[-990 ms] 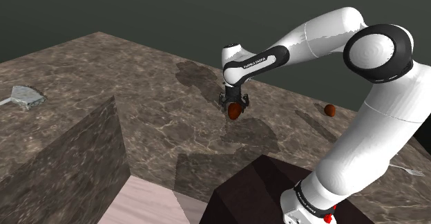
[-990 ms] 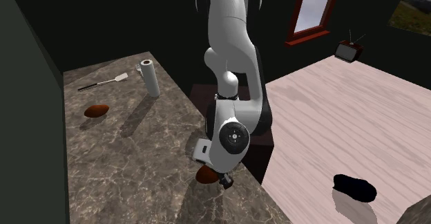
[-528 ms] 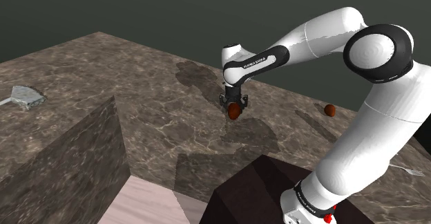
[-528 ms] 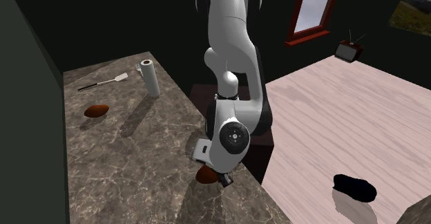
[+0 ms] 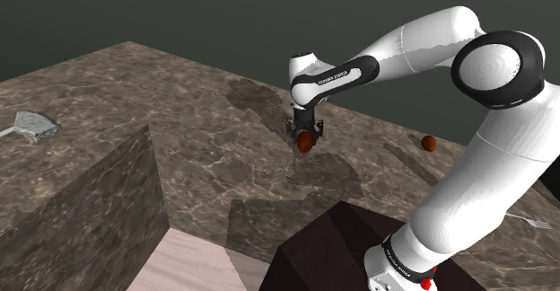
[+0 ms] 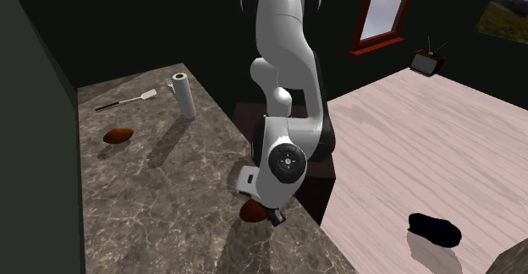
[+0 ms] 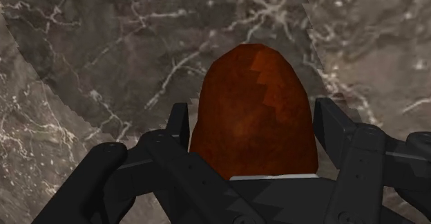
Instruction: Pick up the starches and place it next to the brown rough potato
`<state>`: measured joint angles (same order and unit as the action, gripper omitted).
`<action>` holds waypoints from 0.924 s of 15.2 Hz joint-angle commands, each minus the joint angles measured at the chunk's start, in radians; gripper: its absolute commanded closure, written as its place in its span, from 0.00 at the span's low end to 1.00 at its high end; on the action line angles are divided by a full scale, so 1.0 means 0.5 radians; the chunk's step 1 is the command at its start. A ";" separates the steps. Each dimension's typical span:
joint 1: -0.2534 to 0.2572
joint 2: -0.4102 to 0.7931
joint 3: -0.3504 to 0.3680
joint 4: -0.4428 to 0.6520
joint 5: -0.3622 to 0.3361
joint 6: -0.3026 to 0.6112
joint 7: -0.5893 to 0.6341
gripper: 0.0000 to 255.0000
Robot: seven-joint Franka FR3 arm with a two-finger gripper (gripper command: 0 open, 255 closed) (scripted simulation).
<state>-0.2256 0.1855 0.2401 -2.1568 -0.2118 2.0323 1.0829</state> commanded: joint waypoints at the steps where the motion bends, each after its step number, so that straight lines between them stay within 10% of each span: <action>1: -0.001 -0.036 0.004 0.016 0.015 -0.050 -0.014 1.00; 14: -0.006 -0.225 0.015 0.156 0.086 -0.364 -0.097 1.00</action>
<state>-0.2288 0.0787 0.2469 -2.0825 -0.1709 1.8597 1.0360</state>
